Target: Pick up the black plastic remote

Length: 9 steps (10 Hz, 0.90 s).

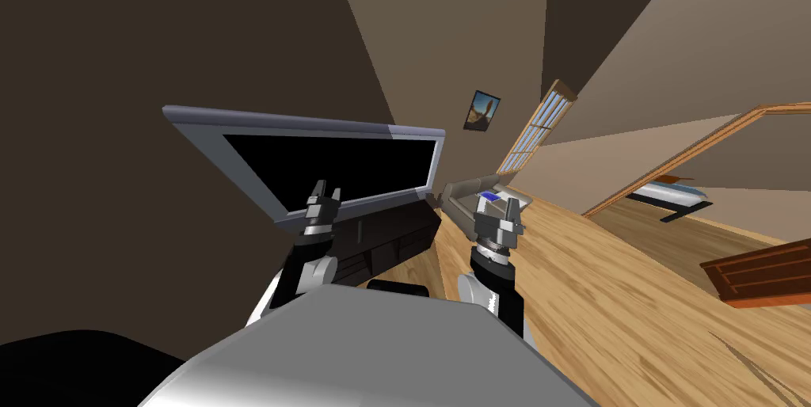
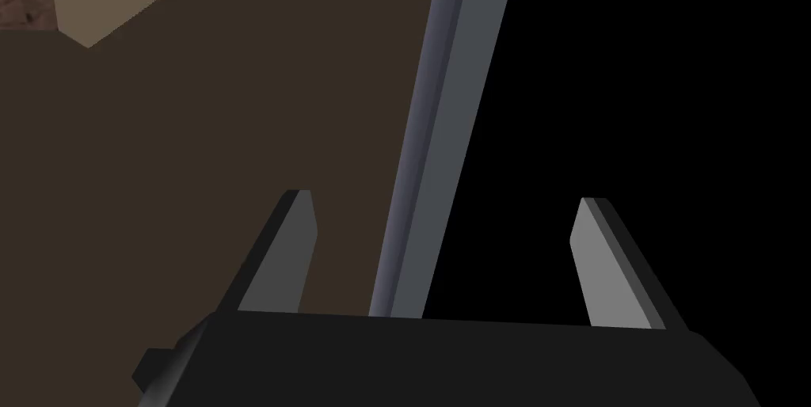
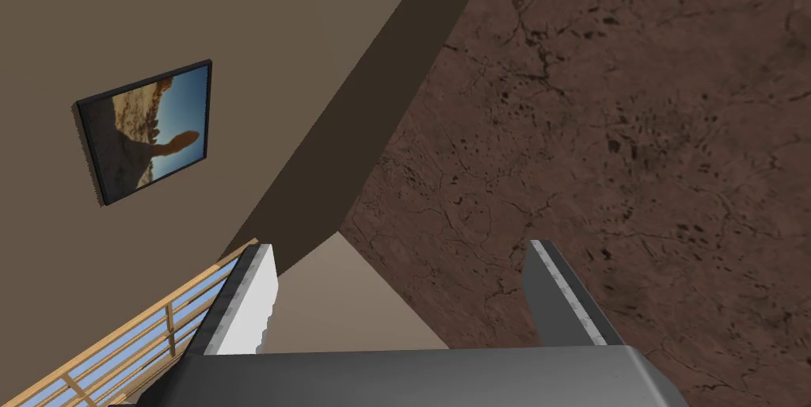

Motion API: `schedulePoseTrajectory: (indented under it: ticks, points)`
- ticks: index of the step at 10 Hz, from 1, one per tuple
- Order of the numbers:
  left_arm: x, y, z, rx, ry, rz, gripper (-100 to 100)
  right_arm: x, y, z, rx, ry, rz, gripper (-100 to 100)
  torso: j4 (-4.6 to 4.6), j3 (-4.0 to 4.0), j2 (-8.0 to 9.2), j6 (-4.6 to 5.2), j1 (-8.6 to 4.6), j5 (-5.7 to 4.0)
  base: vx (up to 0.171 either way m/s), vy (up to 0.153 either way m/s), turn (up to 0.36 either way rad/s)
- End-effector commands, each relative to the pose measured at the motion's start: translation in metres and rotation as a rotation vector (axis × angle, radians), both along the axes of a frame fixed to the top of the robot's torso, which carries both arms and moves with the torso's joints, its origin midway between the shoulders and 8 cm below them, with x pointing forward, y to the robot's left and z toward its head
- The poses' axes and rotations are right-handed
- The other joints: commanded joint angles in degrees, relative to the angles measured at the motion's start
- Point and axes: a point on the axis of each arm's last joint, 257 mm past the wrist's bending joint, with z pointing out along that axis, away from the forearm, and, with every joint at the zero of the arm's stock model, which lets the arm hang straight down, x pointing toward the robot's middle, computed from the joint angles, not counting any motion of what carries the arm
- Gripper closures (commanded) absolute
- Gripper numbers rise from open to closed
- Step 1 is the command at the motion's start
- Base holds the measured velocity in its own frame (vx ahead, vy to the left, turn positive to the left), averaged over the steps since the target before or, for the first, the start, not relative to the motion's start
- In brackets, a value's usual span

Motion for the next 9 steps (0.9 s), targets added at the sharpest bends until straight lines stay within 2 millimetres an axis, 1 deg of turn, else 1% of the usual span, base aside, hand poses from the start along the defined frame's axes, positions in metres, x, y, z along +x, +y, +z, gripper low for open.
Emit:
schedulePoseTrajectory:
  ticks: [1,3,5,7,9]
  points:
    - [0.002,-0.003,-0.002,0.026,0.012,-0.018,-100,0.000,0.000,0.000,0.000,0.000,0.000,0,0.00,0.00,0.00,0.00,0.00,0.00,-0.006,0.005,-0.050]
    - [0.004,-0.008,-0.007,0.063,0.038,-0.045,-100,0.000,0.000,0.000,0.000,0.000,0.000,0,0.01,0.03,0.06,0.01,0.07,0.01,-0.022,0.018,-0.085]
    - [0.007,-0.013,-0.017,0.092,0.075,-0.073,-100,0.000,0.000,0.000,0.000,0.000,0.000,0,0.02,0.06,0.11,0.01,0.11,0.02,-0.033,0.026,-0.108]
    - [0.011,-0.016,-0.031,0.115,0.125,-0.100,-100,0.000,0.000,0.000,0.000,0.000,0.000,0,0.03,0.08,0.15,0.02,0.15,0.03,-0.037,0.034,-0.157]
    - [0.015,-0.019,-0.051,0.134,0.188,-0.127,-100,0.000,0.000,0.000,0.000,0.000,0.000,0,0.03,0.09,0.17,0.01,0.16,0.04,-0.043,0.035,-0.192]
